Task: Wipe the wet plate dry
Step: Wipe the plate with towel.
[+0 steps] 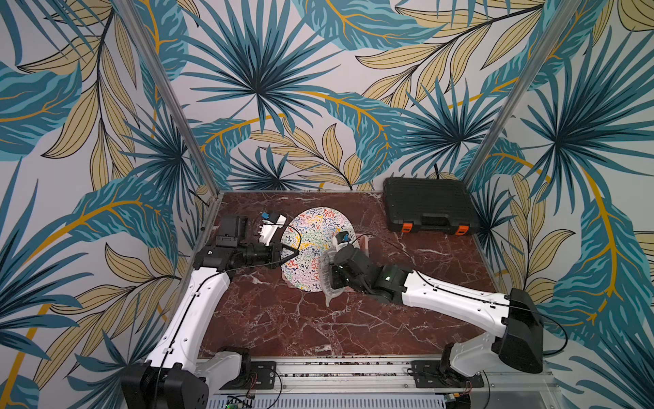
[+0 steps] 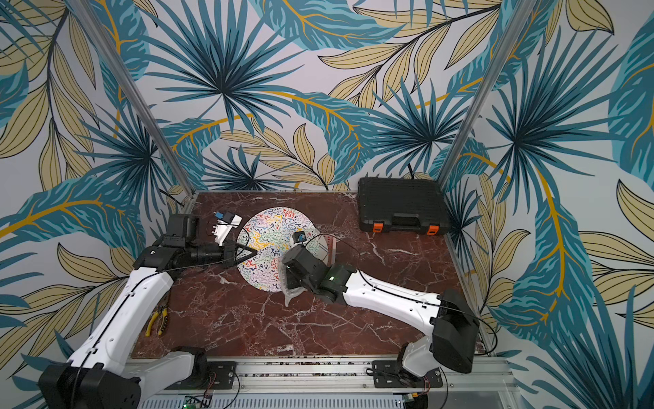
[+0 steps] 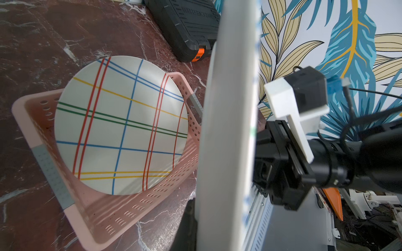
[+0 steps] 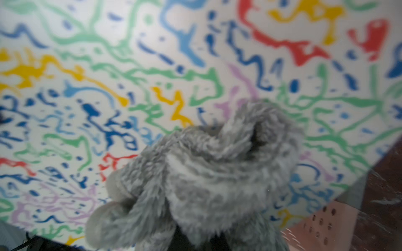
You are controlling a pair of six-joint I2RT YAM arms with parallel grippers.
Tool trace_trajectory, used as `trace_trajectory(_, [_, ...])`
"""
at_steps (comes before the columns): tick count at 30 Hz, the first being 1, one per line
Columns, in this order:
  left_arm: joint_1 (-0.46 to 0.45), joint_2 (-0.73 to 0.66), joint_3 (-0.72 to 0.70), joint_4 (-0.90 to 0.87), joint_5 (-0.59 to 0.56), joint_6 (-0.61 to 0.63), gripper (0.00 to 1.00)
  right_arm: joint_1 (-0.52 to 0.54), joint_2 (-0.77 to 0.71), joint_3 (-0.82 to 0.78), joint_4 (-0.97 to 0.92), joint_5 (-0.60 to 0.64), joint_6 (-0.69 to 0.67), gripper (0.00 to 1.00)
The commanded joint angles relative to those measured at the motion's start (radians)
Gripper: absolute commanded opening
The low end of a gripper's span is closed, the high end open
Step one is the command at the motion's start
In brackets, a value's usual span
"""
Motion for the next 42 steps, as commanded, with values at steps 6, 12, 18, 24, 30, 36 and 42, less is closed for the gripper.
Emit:
trace_trajectory(6, [-0.007, -0.047, 0.036, 0.014, 0.175, -0.003, 0.00, 0.013, 0.061, 0.069, 0.064, -0.062, -0.007, 0.00])
trace_trajectory(12, [-0.007, -0.054, 0.036, 0.011, 0.174, 0.001, 0.00, -0.124, -0.106, -0.130, 0.050, -0.035, 0.046, 0.00])
trace_trajectory(18, [-0.008, -0.057, 0.041, 0.003, 0.183, 0.008, 0.00, -0.216, -0.264, -0.234, -0.024, -0.001, 0.033, 0.00])
trace_trajectory(24, [-0.008, -0.059, 0.045, -0.010, 0.178, 0.027, 0.00, -0.237, -0.305, -0.207, -0.085, 0.008, 0.019, 0.00])
trace_trajectory(30, [-0.008, -0.064, 0.041, -0.015, 0.183, 0.036, 0.00, -0.304, -0.396, -0.217, -0.139, 0.008, 0.005, 0.00])
trace_trajectory(36, [-0.012, -0.056, 0.075, -0.085, 0.221, 0.109, 0.00, -0.460, -0.444, -0.135, -0.156, -0.288, -0.007, 0.00])
trace_trajectory(42, [-0.058, -0.065, 0.137, -0.218, 0.120, 0.271, 0.00, -0.553, -0.325, 0.231, -0.356, -0.508, -0.092, 0.00])
